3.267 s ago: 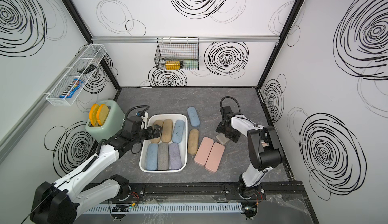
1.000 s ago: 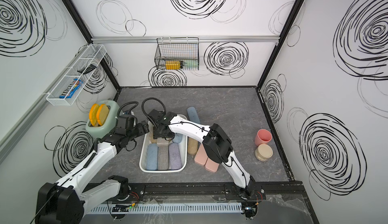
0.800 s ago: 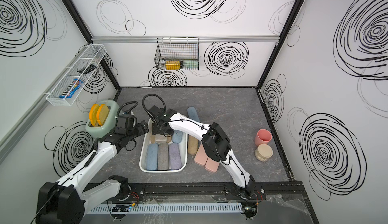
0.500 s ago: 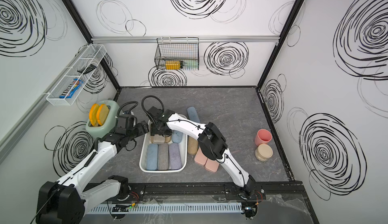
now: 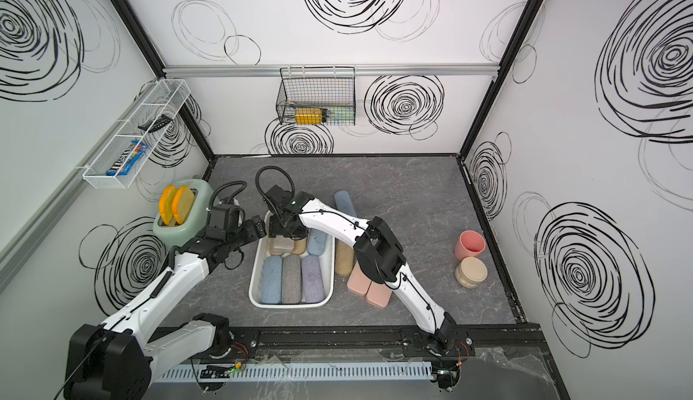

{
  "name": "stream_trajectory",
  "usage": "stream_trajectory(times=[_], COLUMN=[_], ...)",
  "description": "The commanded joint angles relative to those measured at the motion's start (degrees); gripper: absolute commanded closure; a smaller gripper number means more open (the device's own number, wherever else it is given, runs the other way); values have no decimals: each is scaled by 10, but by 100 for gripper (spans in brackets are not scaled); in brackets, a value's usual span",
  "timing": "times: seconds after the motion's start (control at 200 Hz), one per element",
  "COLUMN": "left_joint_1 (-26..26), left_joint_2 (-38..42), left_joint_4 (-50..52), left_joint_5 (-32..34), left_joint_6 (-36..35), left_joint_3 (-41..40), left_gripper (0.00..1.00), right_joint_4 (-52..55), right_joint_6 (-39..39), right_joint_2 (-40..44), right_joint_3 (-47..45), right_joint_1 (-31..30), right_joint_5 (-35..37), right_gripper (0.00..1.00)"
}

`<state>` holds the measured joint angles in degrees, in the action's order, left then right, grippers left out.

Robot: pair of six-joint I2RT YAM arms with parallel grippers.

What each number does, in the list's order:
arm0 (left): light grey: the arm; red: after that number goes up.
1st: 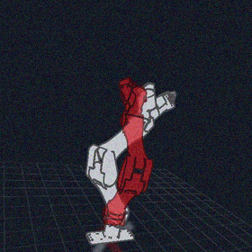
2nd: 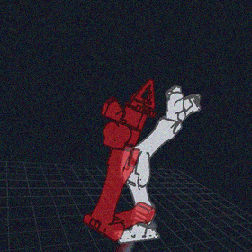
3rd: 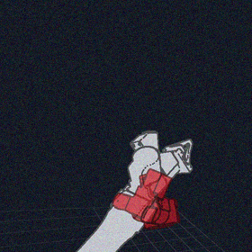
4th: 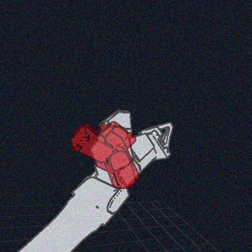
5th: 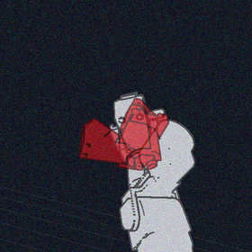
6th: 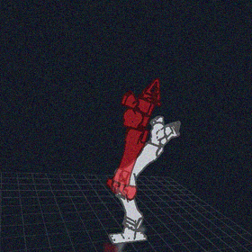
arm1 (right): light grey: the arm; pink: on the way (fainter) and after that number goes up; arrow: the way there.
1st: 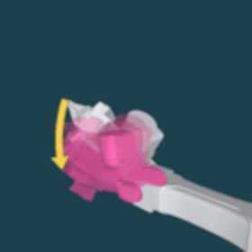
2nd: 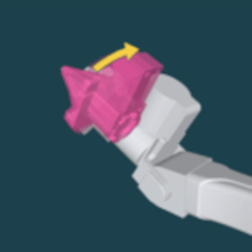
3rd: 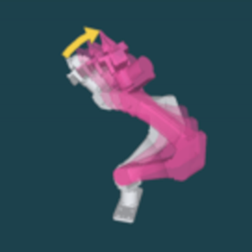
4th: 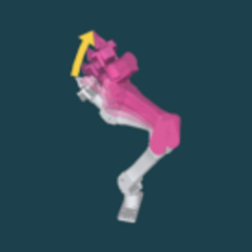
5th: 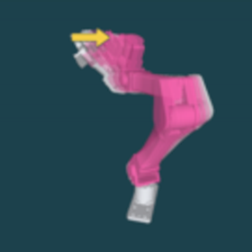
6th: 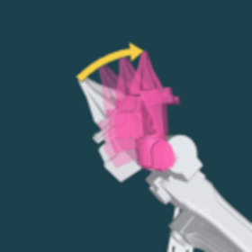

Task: Put the glasses cases into the storage boxes
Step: Place the glasses case in the storage box.

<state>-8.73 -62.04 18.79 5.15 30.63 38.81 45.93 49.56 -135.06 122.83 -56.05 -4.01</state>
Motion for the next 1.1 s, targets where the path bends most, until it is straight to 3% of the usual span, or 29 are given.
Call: stream_trajectory(times=[0.0, 0.205, 0.63, 0.906, 1.096], left_joint_1=[-2, -2, -2, -2, -2], left_joint_2=[8, 9, 11, 11, 10], left_joint_4=[-8, -8, -9, -11, -13], left_joint_5=[-1, -2, -7, -9, -11], left_joint_6=[4, 4, 4, 3, 3], left_joint_3=[16, 16, 15, 14, 14], left_gripper=[10, 9, 9, 9, 9], right_joint_4=[-1, -1, -8, 41, 47], right_joint_6=[10, 11, 16, 3, -13], right_joint_2=[0, 8, 16, 51, 111], right_joint_3=[22, 21, 22, 21, -35], right_joint_1=[-1, -3, -6, -15, -43], right_joint_5=[0, 4, 1, 71, 120], right_gripper=[26, 18, 18, 17, 19])
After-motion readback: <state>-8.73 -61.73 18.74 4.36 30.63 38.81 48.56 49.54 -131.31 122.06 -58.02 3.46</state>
